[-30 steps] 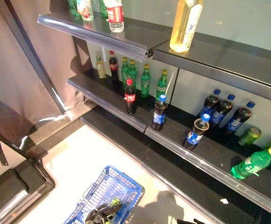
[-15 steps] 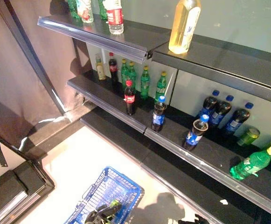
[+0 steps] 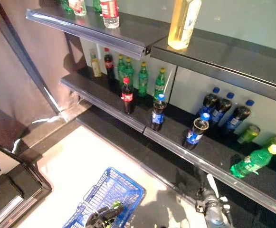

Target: Pick up the drink and place into the basket.

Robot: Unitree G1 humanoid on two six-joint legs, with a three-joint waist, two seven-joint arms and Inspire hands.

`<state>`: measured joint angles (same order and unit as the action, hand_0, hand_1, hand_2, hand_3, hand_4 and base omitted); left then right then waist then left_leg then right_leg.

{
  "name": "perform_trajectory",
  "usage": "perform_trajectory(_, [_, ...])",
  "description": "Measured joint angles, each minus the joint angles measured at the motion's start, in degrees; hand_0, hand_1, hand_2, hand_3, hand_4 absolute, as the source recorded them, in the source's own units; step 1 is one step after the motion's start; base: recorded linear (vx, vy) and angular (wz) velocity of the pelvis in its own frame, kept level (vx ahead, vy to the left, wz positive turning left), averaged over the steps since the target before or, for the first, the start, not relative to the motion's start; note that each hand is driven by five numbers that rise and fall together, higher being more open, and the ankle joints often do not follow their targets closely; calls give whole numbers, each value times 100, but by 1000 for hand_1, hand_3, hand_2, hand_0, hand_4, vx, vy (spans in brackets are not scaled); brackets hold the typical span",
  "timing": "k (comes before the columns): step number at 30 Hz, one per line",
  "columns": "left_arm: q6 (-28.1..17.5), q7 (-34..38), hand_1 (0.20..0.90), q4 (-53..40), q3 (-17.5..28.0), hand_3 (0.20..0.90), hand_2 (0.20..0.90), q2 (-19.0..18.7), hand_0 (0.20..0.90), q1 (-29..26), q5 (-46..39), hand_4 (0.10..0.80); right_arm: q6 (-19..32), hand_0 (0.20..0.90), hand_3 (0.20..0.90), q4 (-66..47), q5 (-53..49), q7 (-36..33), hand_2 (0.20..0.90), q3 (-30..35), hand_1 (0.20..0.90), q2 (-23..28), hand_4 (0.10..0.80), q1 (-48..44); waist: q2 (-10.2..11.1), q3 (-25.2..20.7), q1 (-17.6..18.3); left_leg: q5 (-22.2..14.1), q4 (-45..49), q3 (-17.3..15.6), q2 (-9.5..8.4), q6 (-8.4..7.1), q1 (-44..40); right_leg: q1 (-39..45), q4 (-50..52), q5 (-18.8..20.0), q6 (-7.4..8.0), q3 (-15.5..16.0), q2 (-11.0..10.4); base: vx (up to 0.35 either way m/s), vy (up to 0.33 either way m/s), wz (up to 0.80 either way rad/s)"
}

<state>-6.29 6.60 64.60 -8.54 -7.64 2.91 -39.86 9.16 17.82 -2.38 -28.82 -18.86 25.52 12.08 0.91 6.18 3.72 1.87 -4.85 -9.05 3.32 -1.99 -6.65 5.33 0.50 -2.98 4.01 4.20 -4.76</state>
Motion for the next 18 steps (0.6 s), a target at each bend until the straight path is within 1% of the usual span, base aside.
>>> perform_trajectory(3, [-45,-22,300,-43,22,200,300,-3,300,100,1,100,163,900,900,-717,342,-561,900,223,900,129,800,186,-6,9,142,-3,-1,-6,4,1,-8,3,-12,8,3,-17,1,32,38,-6])
perform_trajectory(5, [-65,-60,300,-47,43,200,300,5,300,133,0,100,236,900,900,-1151,470,-838,900,420,900,204,800,285,-27,22,188,-7,-4,-70,18,-2,-28,11,-51,44,18,-50,9,51,36,-16])
perform_trajectory(7, [-144,-108,300,-48,61,200,300,22,300,178,1,100,399,900,900,-1497,478,-1074,900,580,900,234,800,302,-45,33,193,-18,-4,-171,49,-14,-43,-6,-135,123,32,7,-4,44,9,-30])
perform_trajectory(9, [-161,-119,300,-48,72,200,300,35,300,190,1,100,489,900,900,-1745,474,-1185,900,690,900,300,800,319,-70,47,219,-18,-4,-174,64,-19,-46,4,-204,162,58,17,-2,43,-10,-20])
perform_trajectory(10, [-163,-124,300,-49,70,200,300,54,300,192,2,100,546,900,900,-1943,471,-1234,900,764,900,411,800,319,-97,64,252,-15,-3,-174,68,-28,-47,26,-238,204,60,17,0,54,-20,-15])
perform_trajectory(12, [-163,-130,300,-59,68,200,300,60,300,196,5,100,608,900,900,-2116,464,-1247,900,837,900,501,800,312,-117,74,274,-9,-1,-173,68,-36,-49,50,-275,260,19,10,7,39,-20,-6])
perform_trajectory(16, [-163,-129,300,-87,40,200,300,56,300,196,14,100,658,900,900,-2175,340,-1246,900,819,900,577,800,158,-118,76,248,-1,2,-165,70,-47,-48,44,-265,264,13,14,11,67,-18,1])
perform_trajectory(18, [-163,-127,300,-103,34,200,300,54,300,193,14,100,649,900,900,-2167,21,-1245,900,775,900,577,800,0,-113,86,225,-2,23,-156,69,-48,-42,44,-260,265,10,16,11,87,-13,2])
